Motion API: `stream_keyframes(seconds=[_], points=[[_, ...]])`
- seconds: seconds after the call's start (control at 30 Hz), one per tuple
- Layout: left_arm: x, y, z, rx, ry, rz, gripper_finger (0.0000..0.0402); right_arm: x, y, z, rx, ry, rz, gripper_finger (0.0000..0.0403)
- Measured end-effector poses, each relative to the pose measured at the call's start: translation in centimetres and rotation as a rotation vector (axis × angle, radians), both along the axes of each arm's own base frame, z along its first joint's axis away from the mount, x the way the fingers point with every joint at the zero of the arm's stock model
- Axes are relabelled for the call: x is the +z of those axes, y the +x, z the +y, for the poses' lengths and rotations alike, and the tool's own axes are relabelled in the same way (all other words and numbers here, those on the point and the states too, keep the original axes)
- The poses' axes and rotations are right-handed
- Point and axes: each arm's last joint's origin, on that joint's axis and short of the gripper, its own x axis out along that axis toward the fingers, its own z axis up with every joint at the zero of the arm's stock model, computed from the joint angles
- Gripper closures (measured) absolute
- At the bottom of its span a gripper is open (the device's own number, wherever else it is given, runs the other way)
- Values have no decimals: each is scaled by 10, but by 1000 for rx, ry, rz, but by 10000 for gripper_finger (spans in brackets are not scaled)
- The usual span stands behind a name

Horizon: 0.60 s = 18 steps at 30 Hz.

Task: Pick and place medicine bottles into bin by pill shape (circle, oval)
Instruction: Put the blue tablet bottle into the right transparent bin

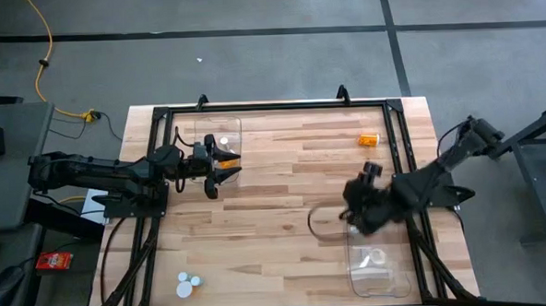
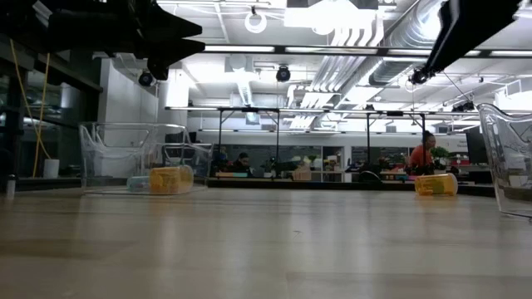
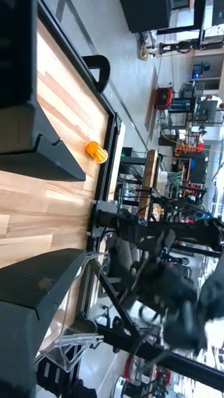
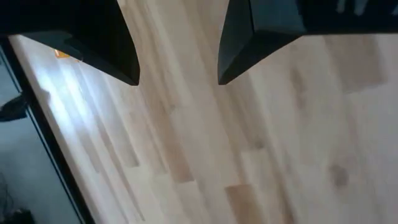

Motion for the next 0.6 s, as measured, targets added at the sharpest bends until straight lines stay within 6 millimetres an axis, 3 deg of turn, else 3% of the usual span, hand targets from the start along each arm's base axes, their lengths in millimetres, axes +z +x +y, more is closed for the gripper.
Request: stream_keyframes(seconds=[0.13, 0.27, 0.43, 0.6], points=[[-1, 0, 0, -2, -3, 15, 227, -15, 1, -34, 31, 78, -141, 192], [-3, 0, 0, -2, 30, 35, 227, -29, 14, -62, 180, 138, -441, 192], [-3, 0, 0, 0, 73, 44, 227, -28, 24, -89, 336, 16, -803, 192], [-3, 0, 0, 0, 97, 51, 227, -21, 26, -101, 322, -54, -921, 192]])
